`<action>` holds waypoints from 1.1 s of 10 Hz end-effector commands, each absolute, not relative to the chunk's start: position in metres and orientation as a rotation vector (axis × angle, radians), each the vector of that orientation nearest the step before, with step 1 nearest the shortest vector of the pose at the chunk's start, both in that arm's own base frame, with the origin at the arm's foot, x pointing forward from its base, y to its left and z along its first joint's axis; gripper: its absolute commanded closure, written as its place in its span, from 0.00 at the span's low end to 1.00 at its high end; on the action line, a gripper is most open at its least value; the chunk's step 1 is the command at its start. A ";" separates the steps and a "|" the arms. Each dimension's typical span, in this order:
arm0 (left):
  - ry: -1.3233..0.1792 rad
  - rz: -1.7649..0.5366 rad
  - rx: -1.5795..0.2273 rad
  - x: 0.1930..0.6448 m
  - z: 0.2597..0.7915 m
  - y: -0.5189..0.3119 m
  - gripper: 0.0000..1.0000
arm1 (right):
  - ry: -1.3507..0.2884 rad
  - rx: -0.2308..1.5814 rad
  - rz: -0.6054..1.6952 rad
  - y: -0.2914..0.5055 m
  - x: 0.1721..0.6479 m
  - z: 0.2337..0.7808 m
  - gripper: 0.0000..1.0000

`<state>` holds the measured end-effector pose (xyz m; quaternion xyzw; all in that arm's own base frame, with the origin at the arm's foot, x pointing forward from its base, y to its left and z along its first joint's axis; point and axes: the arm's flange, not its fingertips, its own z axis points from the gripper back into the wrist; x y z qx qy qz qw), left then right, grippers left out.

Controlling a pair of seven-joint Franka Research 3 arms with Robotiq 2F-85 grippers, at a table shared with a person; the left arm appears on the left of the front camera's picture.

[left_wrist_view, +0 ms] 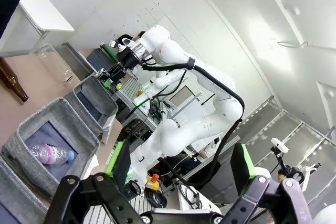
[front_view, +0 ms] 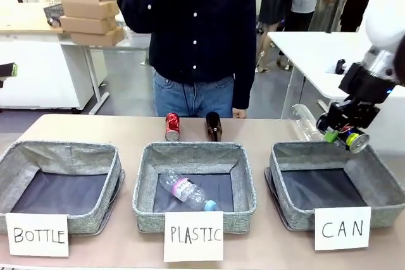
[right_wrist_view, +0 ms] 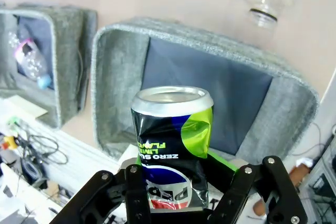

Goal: Sort the can waste into the basket.
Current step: Pick up the can waste from the table and place it in the right Fabric basket.

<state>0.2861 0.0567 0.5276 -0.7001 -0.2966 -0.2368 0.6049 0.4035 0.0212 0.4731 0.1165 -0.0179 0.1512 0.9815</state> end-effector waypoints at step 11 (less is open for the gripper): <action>-0.713 -0.563 -1.635 0.286 0.530 0.055 0.00 | -0.045 0.357 0.371 0.022 0.419 0.481 0.00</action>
